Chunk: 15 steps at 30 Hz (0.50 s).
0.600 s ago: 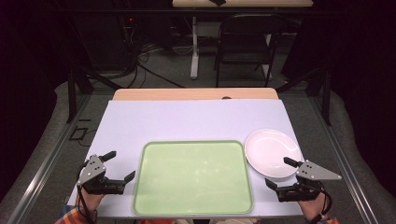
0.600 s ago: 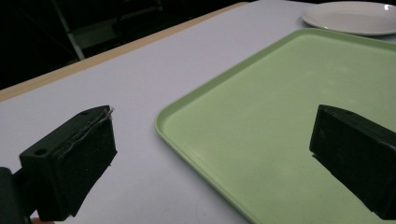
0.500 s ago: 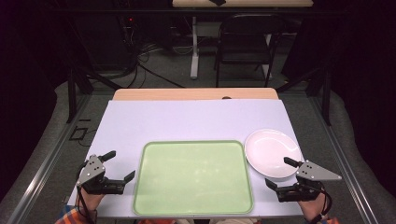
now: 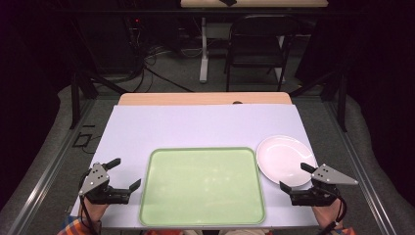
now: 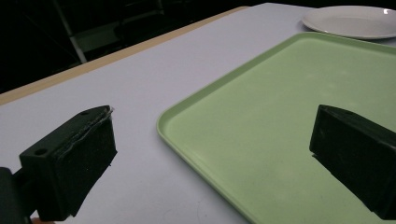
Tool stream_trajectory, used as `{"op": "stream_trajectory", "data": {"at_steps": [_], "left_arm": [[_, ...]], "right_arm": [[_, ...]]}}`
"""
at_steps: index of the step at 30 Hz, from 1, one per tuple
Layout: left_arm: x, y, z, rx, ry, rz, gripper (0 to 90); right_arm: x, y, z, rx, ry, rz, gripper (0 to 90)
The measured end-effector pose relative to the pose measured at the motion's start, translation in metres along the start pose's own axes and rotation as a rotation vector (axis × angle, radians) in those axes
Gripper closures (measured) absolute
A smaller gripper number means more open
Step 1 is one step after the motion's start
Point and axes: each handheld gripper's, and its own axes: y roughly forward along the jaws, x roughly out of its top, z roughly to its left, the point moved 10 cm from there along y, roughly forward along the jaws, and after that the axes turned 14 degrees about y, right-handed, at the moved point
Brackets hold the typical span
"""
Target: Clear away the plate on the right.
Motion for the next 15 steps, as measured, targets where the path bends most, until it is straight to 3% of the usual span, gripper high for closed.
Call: {"op": "stream_trajectory", "data": {"at_steps": [7,9,11,12,15], "left_arm": [[-0.001,0.0,0.0,0.0,-0.001,0.004,0.1],[-0.001,0.001,0.0,0.001,-0.004,0.011,0.1],[-0.001,0.001,-0.001,-0.004,0.001,0.011,0.1],[-0.001,0.001,-0.001,-0.004,0.002,0.013,0.1],[-0.001,0.001,0.0,-0.003,-0.001,0.013,0.1]], "right_arm": [[0.001,0.002,-0.017,-0.045,0.072,0.005,0.0],[0.002,0.003,-0.027,-0.07,0.126,0.01,0.0],[0.002,0.004,-0.03,-0.076,0.137,0.011,0.0],[0.001,0.005,-0.038,-0.089,0.174,0.017,0.0],[0.001,0.008,-0.047,-0.101,0.213,0.027,0.0]]}}
